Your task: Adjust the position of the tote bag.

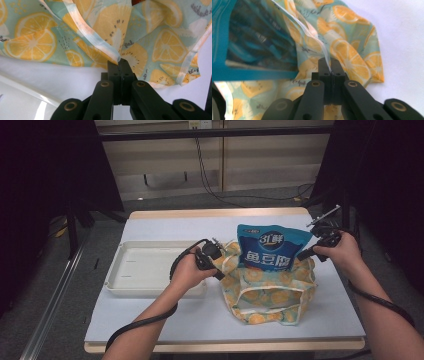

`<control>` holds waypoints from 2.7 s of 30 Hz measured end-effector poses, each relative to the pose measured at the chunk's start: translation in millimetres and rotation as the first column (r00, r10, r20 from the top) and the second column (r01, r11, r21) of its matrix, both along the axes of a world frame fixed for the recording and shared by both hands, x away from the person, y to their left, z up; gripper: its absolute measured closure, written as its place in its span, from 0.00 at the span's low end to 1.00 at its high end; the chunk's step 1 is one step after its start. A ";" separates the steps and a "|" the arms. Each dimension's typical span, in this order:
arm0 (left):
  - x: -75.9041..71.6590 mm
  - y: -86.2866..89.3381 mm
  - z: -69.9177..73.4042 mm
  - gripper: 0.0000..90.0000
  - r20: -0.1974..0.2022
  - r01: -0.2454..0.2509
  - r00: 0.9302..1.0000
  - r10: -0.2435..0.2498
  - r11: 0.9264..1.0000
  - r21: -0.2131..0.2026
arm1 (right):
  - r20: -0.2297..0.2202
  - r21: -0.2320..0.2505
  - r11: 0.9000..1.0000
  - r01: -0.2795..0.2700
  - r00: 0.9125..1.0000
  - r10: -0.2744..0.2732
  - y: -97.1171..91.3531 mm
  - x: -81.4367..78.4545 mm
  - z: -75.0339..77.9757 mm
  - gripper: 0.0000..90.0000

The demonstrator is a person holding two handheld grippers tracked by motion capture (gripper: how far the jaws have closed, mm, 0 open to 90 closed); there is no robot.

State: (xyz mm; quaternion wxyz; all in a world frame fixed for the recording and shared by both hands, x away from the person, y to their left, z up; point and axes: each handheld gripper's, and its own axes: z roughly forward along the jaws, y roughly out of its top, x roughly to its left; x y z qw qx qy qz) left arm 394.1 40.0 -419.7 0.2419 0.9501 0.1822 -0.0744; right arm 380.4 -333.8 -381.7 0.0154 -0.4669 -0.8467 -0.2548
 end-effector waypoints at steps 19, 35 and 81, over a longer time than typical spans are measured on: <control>-4.4 6.9 -0.3 0.95 -0.003 -0.010 1.000 0.010 1.000 -0.015 | 0.022 0.001 1.000 0.029 0.999 -0.029 2.6 0.9 -7.4 0.90; -2.8 13.1 20.4 0.40 0.005 -0.057 0.998 0.058 0.995 -0.083 | 0.061 -0.050 0.999 0.017 0.998 -0.014 -0.4 -35.0 9.4 0.15; -5.2 -2.1 50.9 0.12 0.036 -0.043 0.998 0.048 0.991 -0.129 | 0.156 -0.083 0.997 -0.002 0.988 0.015 3.5 -92.2 23.2 0.06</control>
